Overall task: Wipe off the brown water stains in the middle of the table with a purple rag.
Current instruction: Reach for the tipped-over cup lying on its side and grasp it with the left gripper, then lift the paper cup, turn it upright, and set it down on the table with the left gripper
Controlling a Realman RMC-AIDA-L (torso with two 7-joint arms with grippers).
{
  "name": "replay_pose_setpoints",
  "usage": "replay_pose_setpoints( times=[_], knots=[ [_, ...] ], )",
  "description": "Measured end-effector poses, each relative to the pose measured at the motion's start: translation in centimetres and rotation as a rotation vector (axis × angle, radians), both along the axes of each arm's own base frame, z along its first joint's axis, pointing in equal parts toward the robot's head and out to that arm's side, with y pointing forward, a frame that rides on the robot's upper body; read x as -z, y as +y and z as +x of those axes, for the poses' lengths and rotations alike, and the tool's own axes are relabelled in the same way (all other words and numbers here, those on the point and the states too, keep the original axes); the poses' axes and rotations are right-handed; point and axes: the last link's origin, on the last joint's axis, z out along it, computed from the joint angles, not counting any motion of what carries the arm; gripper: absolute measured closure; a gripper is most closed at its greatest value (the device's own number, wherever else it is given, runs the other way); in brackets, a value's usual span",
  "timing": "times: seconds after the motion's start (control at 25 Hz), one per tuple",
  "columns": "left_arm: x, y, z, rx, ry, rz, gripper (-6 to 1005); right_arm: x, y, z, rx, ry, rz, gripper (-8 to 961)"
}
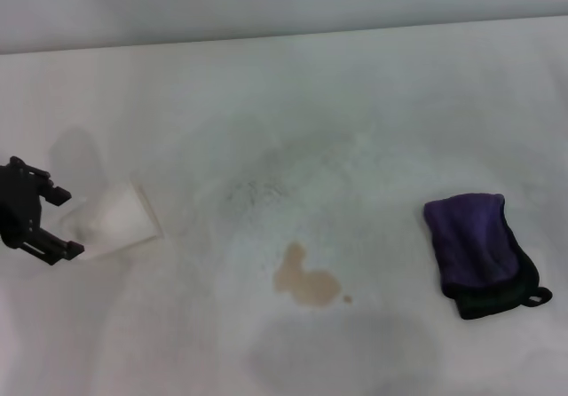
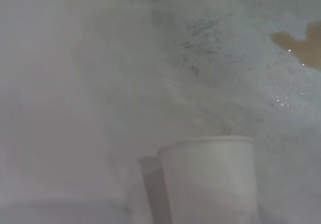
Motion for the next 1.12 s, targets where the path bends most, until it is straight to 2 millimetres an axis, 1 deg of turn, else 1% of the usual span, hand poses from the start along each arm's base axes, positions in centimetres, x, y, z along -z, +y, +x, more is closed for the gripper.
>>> replay_pose_setpoints(
  times=[0.2,0.4,0.6,0.68,0.92,1.12],
  knots=[
    [0.4,0.4,-0.1,0.01,-0.008,0.029,127,0.0,-0.2,0.1,0.003,0.002,0.0,77],
    [1.6,0.6,0.1,0.028,-0.034,0.013,127,0.0,-0.3,0.1,0.002,0.001,0.001,77],
    [2.4,0.5,0.3,0.035,-0.046,-0.007,127,0.0,-0.1,0.0,-0.002,0.0,0.002,77],
    [3.0,0.4,0.0,0.033,-0.051,-0.008,126,-0.1,0.0,0.0,-0.004,0.0,0.003,77],
    [3.6,0.5,-0.8,0.027,-0.049,0.024,126,-0.1,0.1,-0.2,-0.01,0.0,0.003,77],
    [3.9,0.6,-0.8,0.031,-0.067,0.037,127,0.0,0.3,-0.3,-0.015,0.001,0.001,76]
  ],
)
